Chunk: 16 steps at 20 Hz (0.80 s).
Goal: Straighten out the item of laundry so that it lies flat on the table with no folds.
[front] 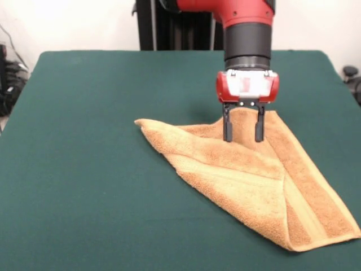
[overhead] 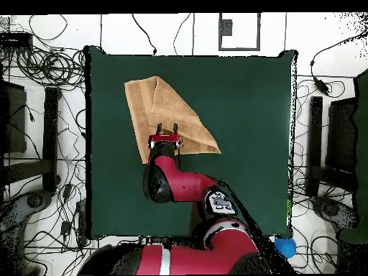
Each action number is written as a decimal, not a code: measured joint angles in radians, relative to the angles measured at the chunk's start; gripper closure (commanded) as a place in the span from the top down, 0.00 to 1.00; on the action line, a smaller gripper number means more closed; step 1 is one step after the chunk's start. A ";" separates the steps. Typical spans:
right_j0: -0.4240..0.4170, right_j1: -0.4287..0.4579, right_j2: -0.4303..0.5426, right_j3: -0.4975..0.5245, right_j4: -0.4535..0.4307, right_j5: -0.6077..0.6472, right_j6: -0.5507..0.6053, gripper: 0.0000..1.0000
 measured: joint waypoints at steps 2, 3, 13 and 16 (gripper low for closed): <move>-0.024 0.016 0.020 -0.006 -0.056 0.000 0.000 1.00; -0.033 0.025 0.027 -0.009 -0.074 0.000 0.000 1.00; -0.074 0.108 0.056 -0.054 -0.186 -0.002 0.000 1.00; -0.072 0.108 0.056 -0.055 -0.186 -0.002 0.000 1.00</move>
